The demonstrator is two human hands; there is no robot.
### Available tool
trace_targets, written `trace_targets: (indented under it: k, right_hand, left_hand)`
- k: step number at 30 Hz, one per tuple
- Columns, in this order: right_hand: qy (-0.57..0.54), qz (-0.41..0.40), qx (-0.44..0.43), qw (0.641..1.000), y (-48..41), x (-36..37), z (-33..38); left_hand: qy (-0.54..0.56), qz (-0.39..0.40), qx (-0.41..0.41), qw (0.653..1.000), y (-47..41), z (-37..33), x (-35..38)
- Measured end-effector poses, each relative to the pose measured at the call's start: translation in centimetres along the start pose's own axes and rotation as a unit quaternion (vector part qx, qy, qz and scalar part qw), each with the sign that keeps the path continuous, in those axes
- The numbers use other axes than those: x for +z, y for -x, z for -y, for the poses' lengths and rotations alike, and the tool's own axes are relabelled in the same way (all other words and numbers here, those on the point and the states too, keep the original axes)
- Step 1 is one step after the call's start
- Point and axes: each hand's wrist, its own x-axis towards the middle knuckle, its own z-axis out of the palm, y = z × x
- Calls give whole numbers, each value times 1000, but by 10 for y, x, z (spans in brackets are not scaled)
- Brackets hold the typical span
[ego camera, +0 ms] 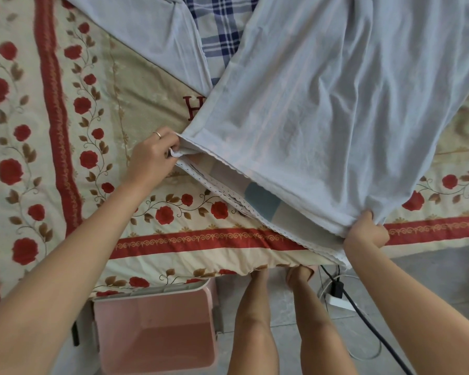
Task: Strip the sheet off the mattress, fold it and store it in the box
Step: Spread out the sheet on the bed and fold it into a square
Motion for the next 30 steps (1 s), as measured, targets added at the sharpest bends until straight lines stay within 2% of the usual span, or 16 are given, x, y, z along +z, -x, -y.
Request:
trace_targets:
  k: [3, 6, 8, 10, 13, 15, 18, 20, 22, 27, 30]
  right_hand:
    - [-2, -3, 13, 1000, 6, -3, 3]
    - [8, -5, 32, 999, 6, -4, 5]
    - [21, 32, 15, 999, 6, -8, 7]
    - [40, 56, 14, 998, 5, -10, 10]
    - [78, 25, 4, 997, 2, -9, 6]
    - [132, 35, -62, 989, 4, -7, -2]
    - [243, 48, -174, 953, 8, -9, -15]
    - [287, 18, -213, 934, 12, -10, -23]
    - [297, 7, -229, 927, 19, -9, -27]
    - [294, 21, -217, 931, 20, -6, -32]
    - [294, 28, -192, 936, 18, -7, -34]
  left_hand:
    - [85, -58, -66, 993, -4, -14, -9]
    - [194, -105, -161, 962, -12, -32, -16]
    - [210, -129, -164, 955, -14, -34, -18]
    - [148, -116, -143, 972, -10, -28, -17]
    - [53, -87, -97, 990, 1, -14, -15]
    - [-16, -77, -55, 995, 10, -8, -17]
    - [-104, -102, 22, 989, 19, -4, -23]
    - [-141, -123, 56, 981, 22, -2, -26]
    - [-183, -112, 77, 974, 25, 6, -23]
    - [-233, 12, 58, 971, 37, 31, 7]
    - [-255, 81, -5, 963, 36, 31, 28]
